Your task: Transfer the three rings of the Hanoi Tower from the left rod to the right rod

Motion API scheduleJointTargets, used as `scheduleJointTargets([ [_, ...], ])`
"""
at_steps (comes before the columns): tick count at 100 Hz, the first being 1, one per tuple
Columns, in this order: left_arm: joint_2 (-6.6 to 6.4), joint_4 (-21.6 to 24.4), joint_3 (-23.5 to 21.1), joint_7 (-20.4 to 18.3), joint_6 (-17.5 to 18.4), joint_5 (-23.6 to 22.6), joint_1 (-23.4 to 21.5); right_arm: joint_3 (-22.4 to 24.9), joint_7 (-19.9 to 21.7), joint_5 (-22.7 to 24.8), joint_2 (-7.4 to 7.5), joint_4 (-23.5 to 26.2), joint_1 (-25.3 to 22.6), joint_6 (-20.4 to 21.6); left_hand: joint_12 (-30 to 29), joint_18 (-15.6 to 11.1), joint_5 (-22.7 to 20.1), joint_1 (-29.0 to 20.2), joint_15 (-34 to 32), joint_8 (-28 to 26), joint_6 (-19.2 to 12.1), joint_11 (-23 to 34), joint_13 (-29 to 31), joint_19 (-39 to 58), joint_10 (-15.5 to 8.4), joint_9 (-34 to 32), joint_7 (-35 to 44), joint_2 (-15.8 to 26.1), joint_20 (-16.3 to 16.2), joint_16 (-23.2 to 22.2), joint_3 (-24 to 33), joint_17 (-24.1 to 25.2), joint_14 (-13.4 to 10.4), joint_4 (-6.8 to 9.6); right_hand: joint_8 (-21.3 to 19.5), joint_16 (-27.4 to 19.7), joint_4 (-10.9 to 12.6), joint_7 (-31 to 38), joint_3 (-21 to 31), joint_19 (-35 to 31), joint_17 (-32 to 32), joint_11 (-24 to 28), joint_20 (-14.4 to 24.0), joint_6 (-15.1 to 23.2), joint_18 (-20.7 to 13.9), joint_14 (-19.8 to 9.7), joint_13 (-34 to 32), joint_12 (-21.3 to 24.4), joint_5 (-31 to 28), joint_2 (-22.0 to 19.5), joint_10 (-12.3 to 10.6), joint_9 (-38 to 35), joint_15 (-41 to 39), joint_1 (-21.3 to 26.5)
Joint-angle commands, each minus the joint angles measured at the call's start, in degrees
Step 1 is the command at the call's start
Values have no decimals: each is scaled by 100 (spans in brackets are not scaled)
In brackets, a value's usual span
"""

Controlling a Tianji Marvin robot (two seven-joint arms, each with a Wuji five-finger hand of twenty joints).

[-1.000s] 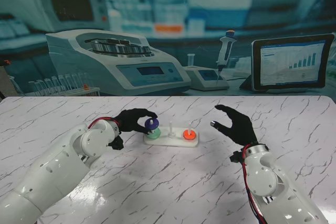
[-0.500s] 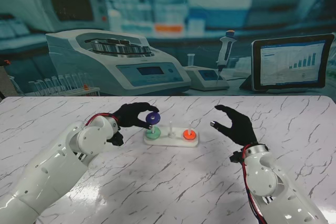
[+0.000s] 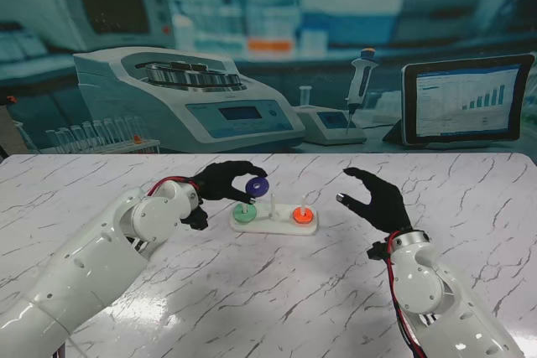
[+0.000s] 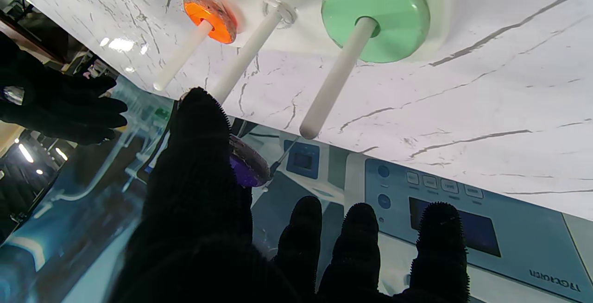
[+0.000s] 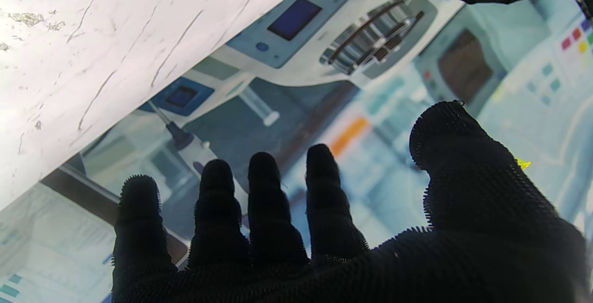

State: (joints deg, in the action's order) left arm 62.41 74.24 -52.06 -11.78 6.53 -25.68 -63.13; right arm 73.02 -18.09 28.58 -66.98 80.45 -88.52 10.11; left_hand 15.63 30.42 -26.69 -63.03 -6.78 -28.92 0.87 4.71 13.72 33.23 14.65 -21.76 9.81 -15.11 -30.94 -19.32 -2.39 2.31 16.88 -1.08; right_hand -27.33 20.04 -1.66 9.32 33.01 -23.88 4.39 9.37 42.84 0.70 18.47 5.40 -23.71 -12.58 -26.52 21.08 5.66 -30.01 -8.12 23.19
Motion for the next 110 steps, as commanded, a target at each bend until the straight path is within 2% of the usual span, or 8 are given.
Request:
scheduleJointTargets([
  [1, 91, -39, 67, -45, 170, 70, 57, -17, -24, -14, -46, 10, -37, -1, 32, 143, -559, -297, -39, -155, -160, -37, 166, 72, -20, -144, 469, 501, -34, -36, 113, 11, 6, -102, 23, 77, 97, 79, -87, 46, -46, 50, 67, -9, -53, -17, -132, 13, -164, -61, -36, -44, -84, -12],
  [61, 215, -306, 518, 1, 145, 443, 302, 6, -49, -15, -50, -1, -44, 21, 38, 129, -561, -312, -47, -161, -142, -33, 178, 98, -30, -139, 496, 503, -44, -45, 117, 8, -21, -96, 26, 68, 95, 72, -73, 56, -75, 33, 66, -53, -59, 8, -90, 24, -151, -57, -1, -13, -74, 17],
  [110, 260, -526, 751, -40, 152, 561, 465, 11, -52, -16, -50, -17, -39, 33, 41, 127, -553, -332, -50, -160, -129, -31, 178, 99, -24, -130, 512, 498, -41, -50, 123, 14, -27, -89, 23, 69, 98, 76, -91, 55, -61, 35, 63, -32, -44, -1, -119, 19, -151, -63, -21, -41, -66, 13],
])
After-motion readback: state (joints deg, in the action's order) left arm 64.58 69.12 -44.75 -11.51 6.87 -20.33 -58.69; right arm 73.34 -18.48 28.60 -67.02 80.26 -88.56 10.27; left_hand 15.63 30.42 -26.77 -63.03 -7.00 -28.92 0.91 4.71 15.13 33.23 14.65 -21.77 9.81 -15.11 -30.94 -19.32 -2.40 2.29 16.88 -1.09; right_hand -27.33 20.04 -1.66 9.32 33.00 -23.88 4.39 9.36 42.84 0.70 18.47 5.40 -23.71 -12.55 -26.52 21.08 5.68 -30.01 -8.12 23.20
